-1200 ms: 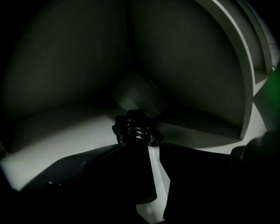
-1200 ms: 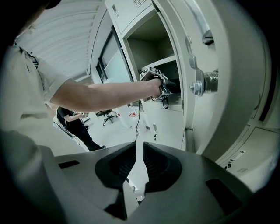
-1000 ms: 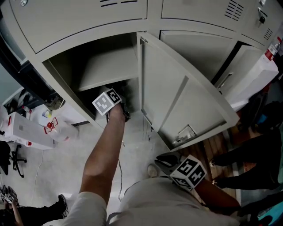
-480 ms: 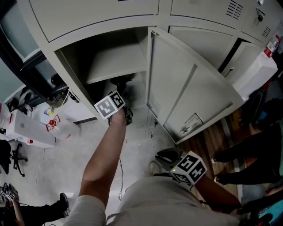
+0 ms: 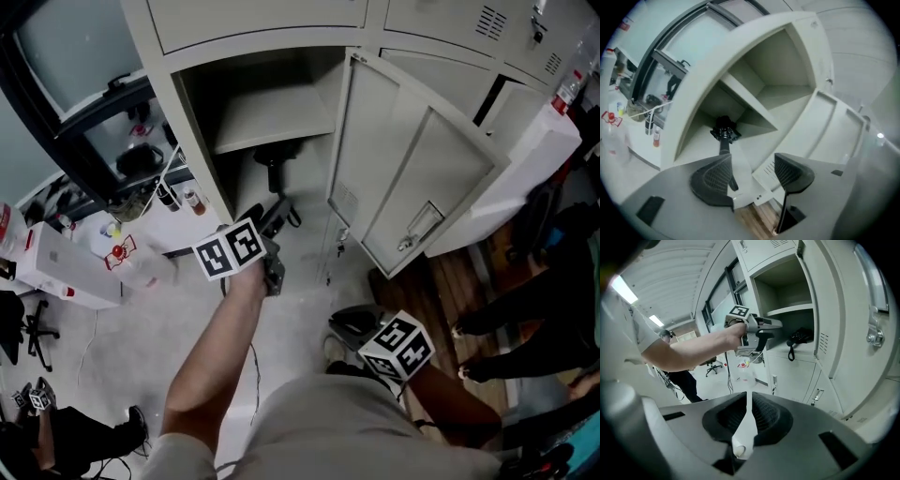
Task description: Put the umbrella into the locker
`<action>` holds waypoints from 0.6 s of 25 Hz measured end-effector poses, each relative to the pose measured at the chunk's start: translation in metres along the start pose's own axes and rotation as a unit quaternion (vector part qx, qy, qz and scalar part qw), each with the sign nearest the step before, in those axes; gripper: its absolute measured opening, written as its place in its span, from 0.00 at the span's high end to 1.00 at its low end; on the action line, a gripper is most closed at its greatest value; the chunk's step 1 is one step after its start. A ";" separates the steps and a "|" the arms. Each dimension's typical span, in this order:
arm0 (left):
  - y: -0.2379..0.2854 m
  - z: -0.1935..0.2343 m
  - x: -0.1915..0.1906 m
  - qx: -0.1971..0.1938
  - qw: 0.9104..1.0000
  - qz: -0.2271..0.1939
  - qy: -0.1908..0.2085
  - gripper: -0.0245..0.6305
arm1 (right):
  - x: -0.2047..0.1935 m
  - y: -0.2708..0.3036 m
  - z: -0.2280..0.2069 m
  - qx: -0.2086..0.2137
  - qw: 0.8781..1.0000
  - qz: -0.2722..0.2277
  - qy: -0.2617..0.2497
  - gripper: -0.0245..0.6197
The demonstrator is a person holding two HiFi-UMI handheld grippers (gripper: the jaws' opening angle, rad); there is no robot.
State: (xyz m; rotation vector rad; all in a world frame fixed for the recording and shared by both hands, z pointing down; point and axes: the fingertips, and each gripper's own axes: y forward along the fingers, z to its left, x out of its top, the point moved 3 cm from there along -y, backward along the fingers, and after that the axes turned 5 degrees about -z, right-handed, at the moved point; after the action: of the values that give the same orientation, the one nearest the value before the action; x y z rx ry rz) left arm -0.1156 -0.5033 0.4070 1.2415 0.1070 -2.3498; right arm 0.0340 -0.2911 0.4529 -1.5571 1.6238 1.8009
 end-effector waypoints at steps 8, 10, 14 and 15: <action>-0.121 -0.019 -0.037 -0.076 0.997 0.028 0.017 0.93 | -0.013 0.002 0.044 -0.028 0.999 -0.032 0.020 0.93; -0.151 -0.026 -0.050 -0.098 0.994 0.040 0.029 0.95 | -0.017 0.000 0.055 -0.035 0.998 -0.042 0.027 0.93; -0.207 -0.045 -0.083 -0.152 0.982 0.086 0.065 0.95 | -0.028 -0.002 0.079 -0.043 0.997 -0.052 0.028 0.93; -0.221 -0.051 -0.092 -0.164 0.978 0.098 0.079 0.95 | -0.030 -0.003 0.085 -0.045 0.997 -0.053 0.027 0.93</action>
State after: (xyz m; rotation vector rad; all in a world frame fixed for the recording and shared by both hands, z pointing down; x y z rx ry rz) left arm -0.1319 -0.2589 0.4176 1.2098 0.3900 -1.9686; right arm 0.0041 -0.2065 0.4587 -1.7105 1.4714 1.8138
